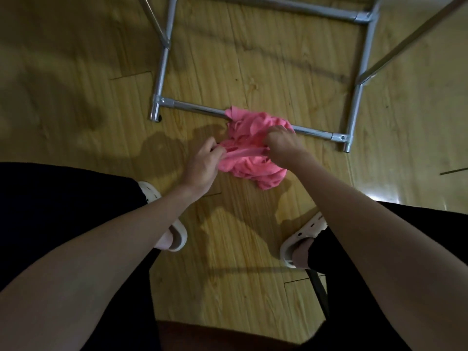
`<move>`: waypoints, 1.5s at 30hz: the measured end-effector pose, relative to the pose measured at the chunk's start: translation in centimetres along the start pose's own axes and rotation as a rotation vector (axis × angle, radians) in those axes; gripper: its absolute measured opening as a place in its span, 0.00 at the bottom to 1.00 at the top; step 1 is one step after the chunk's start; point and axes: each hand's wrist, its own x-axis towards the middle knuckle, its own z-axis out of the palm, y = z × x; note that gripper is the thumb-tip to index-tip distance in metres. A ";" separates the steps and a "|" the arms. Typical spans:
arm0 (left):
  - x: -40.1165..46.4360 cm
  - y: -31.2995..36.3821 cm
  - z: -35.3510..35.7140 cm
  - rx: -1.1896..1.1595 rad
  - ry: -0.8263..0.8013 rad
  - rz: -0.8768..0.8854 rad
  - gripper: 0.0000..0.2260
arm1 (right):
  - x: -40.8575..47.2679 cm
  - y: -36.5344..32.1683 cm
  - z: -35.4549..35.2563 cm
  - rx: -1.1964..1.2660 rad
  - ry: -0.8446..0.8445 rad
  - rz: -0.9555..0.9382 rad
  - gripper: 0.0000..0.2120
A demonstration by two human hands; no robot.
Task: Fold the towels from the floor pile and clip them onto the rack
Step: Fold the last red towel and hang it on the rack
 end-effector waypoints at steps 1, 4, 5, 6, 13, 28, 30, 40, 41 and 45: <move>-0.2 0.5 -0.9 0.010 0.007 0.010 0.03 | -0.9 0.2 -0.7 0.007 0.004 0.002 0.12; -1.1 2.0 -3.2 0.029 0.056 0.032 0.04 | -3.7 0.3 -3.3 0.049 0.048 0.028 0.14; -1.4 2.5 -4.0 0.023 0.075 0.028 0.05 | -4.8 0.1 -4.2 0.061 0.073 0.038 0.13; -1.7 3.0 -4.7 0.010 0.093 0.017 0.06 | -5.8 -0.3 -5.1 0.075 0.103 0.049 0.12; -4.0 6.7 -11.8 -0.143 0.200 -0.093 0.05 | -13.5 -4.1 -11.2 0.623 0.458 0.123 0.06; -5.3 14.4 -26.2 0.080 0.084 0.415 0.17 | -23.7 -10.0 -26.4 0.628 0.995 -0.133 0.10; -6.2 15.5 -27.1 0.072 0.067 0.441 0.17 | -24.9 -10.4 -27.7 0.598 1.035 -0.161 0.09; -7.8 21.8 -33.3 -0.737 0.137 -0.151 0.07 | -29.3 -10.3 -30.2 0.419 1.246 -0.181 0.07; -8.0 22.4 -34.0 -0.809 0.150 -0.169 0.08 | -29.6 -10.2 -29.9 0.413 1.240 -0.177 0.07; -8.6 23.5 -36.0 -0.876 0.245 -0.159 0.09 | -30.4 -10.5 -27.9 0.228 1.204 -0.253 0.12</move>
